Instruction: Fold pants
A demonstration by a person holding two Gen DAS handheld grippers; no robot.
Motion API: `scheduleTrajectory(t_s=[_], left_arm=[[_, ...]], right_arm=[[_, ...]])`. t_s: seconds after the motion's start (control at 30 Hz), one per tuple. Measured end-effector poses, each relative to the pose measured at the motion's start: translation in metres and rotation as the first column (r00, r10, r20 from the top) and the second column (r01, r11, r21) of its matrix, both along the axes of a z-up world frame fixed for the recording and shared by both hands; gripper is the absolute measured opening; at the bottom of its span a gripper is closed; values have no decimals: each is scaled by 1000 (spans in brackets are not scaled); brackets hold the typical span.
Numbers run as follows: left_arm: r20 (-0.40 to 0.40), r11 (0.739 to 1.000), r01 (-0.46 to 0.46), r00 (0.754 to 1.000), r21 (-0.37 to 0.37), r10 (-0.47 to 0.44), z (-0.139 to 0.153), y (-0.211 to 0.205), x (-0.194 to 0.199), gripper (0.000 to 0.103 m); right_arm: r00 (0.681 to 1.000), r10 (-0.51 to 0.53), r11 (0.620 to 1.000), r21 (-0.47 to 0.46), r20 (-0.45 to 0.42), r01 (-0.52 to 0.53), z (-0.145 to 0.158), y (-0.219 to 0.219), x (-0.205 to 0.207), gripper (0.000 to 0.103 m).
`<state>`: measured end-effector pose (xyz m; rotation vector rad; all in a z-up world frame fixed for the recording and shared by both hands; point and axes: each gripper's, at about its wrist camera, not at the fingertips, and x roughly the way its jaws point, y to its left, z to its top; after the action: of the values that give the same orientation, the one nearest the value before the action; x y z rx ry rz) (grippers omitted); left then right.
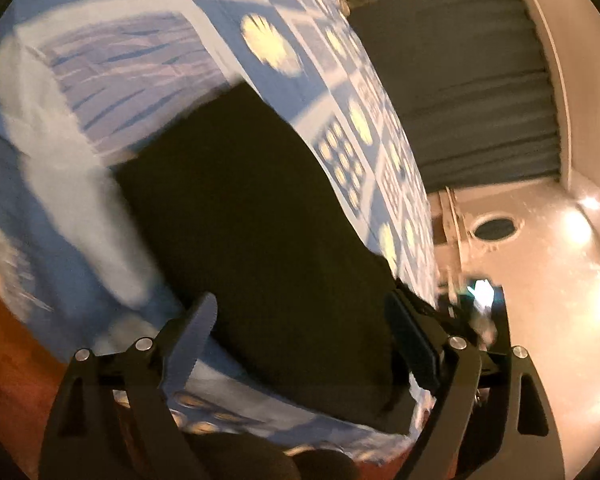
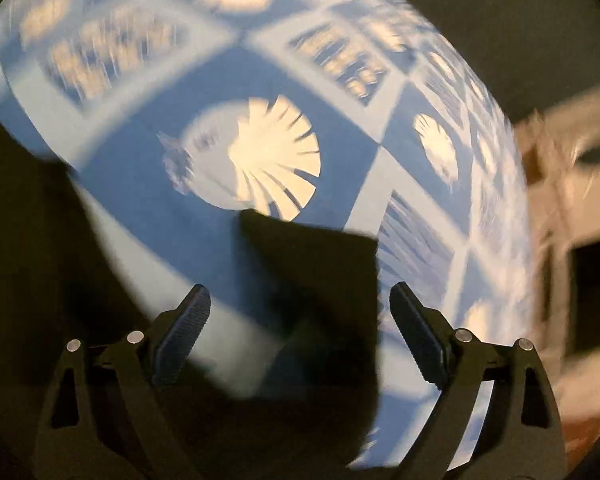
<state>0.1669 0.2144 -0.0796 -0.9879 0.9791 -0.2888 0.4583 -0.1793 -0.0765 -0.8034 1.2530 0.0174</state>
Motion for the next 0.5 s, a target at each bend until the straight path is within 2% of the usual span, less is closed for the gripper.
scheduleTrajectory(t_s=[0.03, 0.07, 0.1, 0.13, 0.17, 0.2, 0.23, 0.3, 0.4, 0.5], left_arm=[[-5, 1000, 20, 1000, -2, -20, -1, -8, 5, 85], [-12, 999, 44, 999, 4, -44, -2, -18, 10, 85], [-16, 998, 66, 998, 8, -65, -4, -27, 16, 85], [-20, 996, 85, 996, 9, -85, -6, -35, 19, 85], [-31, 994, 108, 994, 6, -108, -9, -44, 23, 85], [-39, 993, 121, 992, 3, -121, -11, -50, 25, 85], [-46, 992, 129, 991, 7, -128, -13, -55, 27, 86], [-36, 991, 125, 992, 46, -124, -14, -63, 28, 91], [-26, 993, 100, 995, 56, -99, -18, -66, 29, 94], [-19, 992, 118, 993, 38, -117, -26, -64, 33, 97]], right_arm=[[998, 56, 992, -109, -19, -57, -18, 6, 6, 91], [995, 93, 979, -177, -37, -99, -31, 10, 10, 91], [992, 113, 970, -209, -48, -120, -40, 9, 12, 91], [991, 116, 971, -202, -71, -128, -50, 6, 15, 90], [991, 103, 979, -168, -86, -116, -52, 3, 17, 86], [992, 58, 995, -73, -108, -66, -49, -6, 21, 71], [994, 25, 1000, -7, -106, -26, -42, -12, 22, 44], [998, -32, 996, 87, -46, 36, -22, -31, 20, 8], [994, -101, 970, 226, 27, 93, 10, -61, 7, 8], [970, -207, 908, 395, 126, 142, 57, -111, -24, 8]])
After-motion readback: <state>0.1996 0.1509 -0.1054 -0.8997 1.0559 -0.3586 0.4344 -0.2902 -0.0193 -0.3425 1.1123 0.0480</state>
